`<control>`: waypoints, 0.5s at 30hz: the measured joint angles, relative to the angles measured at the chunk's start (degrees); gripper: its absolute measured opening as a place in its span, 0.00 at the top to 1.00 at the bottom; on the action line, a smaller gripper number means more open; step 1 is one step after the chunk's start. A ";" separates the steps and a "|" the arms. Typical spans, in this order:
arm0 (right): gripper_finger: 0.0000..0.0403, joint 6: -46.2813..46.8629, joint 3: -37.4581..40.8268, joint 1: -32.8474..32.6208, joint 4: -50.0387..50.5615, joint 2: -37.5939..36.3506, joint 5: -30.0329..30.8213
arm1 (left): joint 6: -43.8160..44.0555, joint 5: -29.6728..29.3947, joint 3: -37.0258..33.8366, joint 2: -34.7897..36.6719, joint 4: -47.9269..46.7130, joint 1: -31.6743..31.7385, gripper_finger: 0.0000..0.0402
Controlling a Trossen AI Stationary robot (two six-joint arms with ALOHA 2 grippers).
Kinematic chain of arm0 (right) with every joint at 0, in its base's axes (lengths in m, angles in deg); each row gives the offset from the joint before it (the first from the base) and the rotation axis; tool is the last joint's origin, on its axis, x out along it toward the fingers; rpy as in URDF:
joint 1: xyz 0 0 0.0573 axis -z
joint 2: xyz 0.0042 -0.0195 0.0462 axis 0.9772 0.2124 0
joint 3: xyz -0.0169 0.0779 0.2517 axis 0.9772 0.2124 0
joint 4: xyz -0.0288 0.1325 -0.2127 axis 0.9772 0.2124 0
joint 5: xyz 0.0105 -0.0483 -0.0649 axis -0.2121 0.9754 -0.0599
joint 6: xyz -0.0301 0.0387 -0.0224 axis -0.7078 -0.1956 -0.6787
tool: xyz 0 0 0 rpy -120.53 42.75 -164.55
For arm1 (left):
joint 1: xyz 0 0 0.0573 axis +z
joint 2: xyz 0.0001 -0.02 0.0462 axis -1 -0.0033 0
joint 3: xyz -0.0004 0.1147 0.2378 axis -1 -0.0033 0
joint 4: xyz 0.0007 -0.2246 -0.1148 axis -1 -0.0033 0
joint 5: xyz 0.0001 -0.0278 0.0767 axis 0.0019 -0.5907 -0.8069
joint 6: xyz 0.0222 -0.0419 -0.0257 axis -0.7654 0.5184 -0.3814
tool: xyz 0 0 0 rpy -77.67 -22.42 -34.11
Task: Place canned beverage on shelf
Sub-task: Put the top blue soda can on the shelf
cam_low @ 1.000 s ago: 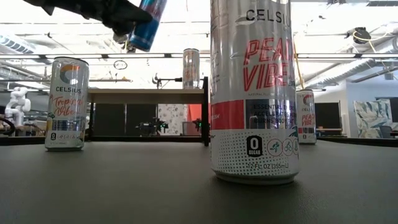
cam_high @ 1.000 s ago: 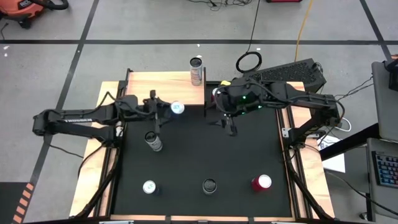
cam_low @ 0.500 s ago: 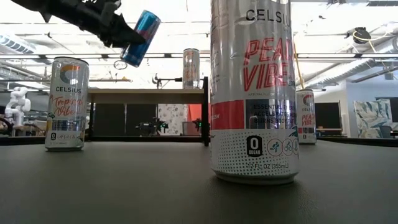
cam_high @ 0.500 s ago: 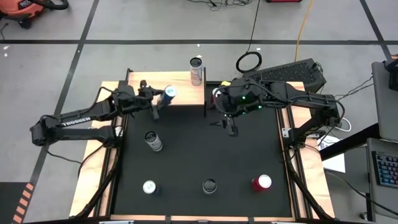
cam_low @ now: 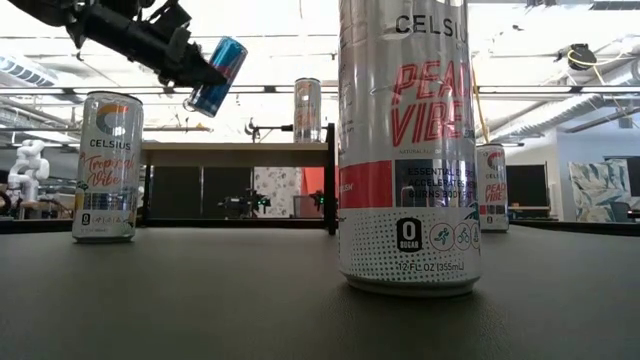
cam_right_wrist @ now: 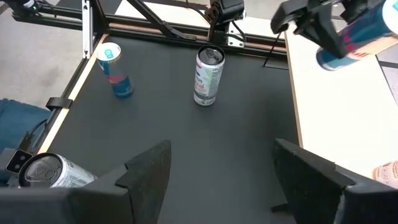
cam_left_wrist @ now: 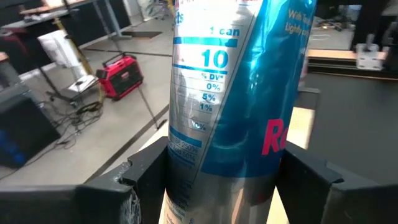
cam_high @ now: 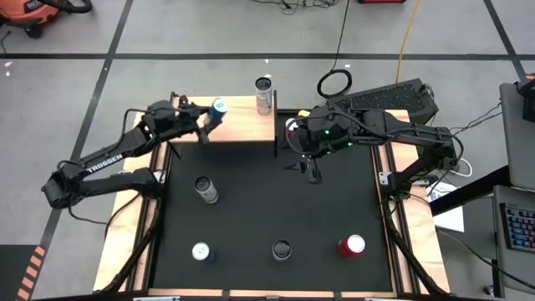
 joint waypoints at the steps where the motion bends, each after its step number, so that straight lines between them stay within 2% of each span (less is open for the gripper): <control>1: 0.35 0.00 0.00 0.00 -0.01 0.00 -0.03 | -0.02 0.41 0.00 0.00 0.00 1.26 0.39; 10: 0.35 -0.31 0.00 0.00 0.02 0.00 -0.20 | 1.18 10.00 -0.09 -1.23 5.07 11.38 0.39; 15: 0.35 -0.45 0.00 0.00 0.00 0.00 -0.20 | 3.76 12.81 -3.75 -4.75 12.12 15.56 0.39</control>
